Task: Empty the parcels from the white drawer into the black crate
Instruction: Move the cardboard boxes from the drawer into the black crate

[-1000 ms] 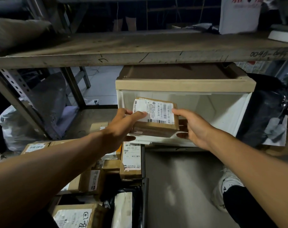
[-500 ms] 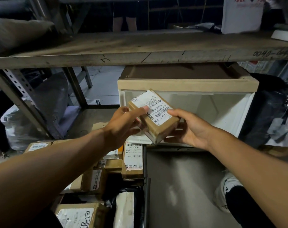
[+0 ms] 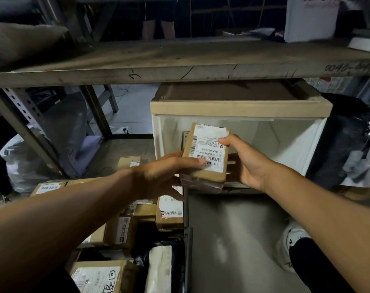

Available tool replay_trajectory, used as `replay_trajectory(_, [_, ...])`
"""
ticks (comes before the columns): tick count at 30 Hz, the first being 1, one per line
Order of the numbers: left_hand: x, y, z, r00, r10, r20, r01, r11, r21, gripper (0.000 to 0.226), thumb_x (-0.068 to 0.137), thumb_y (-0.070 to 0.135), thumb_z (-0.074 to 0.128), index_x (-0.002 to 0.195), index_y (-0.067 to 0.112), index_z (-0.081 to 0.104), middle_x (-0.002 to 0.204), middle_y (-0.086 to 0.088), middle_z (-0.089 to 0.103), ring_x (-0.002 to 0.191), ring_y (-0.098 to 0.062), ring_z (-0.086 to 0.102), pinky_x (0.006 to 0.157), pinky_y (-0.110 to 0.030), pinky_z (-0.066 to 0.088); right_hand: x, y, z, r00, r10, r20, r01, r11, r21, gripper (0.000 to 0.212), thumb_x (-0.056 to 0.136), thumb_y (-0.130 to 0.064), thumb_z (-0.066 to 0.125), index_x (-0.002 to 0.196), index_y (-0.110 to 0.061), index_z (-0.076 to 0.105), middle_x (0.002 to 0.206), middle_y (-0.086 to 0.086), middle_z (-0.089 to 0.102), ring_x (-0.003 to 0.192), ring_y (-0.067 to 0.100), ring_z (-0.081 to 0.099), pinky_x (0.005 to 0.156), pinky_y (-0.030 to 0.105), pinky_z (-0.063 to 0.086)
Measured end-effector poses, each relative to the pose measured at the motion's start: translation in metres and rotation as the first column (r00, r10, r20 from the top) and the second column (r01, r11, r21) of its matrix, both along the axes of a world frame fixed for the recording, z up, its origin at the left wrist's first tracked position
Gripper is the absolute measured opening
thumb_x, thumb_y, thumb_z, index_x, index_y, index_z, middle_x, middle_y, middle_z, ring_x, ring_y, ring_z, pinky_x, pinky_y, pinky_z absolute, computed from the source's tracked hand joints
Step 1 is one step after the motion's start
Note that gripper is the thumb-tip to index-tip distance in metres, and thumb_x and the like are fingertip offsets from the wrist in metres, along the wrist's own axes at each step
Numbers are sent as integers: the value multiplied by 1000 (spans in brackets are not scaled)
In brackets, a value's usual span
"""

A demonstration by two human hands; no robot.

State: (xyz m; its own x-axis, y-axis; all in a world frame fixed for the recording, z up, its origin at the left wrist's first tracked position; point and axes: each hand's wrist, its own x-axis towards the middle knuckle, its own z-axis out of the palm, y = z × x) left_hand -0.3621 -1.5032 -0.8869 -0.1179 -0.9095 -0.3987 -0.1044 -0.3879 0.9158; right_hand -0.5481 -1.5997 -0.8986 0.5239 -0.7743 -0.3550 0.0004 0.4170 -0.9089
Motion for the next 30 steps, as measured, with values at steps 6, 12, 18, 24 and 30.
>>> replay_trajectory(6, [6,-4,9,986,169,0,-168,979,-117,36,88,38,65,112,11,69,104,-7,76,104,-27,71,95,-40,55,-6,-1,6,993,-113,19,112,993,46,24,92,-37,63,106,-18,67,106,11,68,103,29,66,98,56,52])
replay_trajectory(12, [11,-6,11,952,304,-25,-304,944,-129,47,92,54,58,117,15,65,113,-9,73,106,-28,70,87,-39,56,-2,-1,7,978,-192,78,184,978,100,23,93,-31,64,110,-16,62,108,16,69,102,30,67,90,55,56])
replay_trajectory(18, [10,0,9,979,201,12,-201,979,13,41,85,48,64,119,28,55,125,-10,59,111,-30,62,87,-42,54,-14,-3,1,992,112,-64,-102,984,145,68,72,-38,81,134,-28,56,132,14,63,108,36,70,91,66,50])
replay_trajectory(24, [19,1,15,935,354,9,-354,934,-42,37,86,34,68,117,15,61,105,-9,68,96,-22,64,78,-29,51,-12,1,-1,973,228,-42,-219,962,160,66,73,-45,73,132,-18,60,134,24,63,124,40,61,106,57,47])
replay_trajectory(30, [15,-1,12,908,404,-113,-417,900,-131,46,94,32,64,121,-6,62,106,-12,76,100,-27,73,81,-31,60,-3,4,-2,989,149,-12,-147,983,108,57,71,-38,75,121,-12,69,118,17,73,112,32,68,105,51,49])
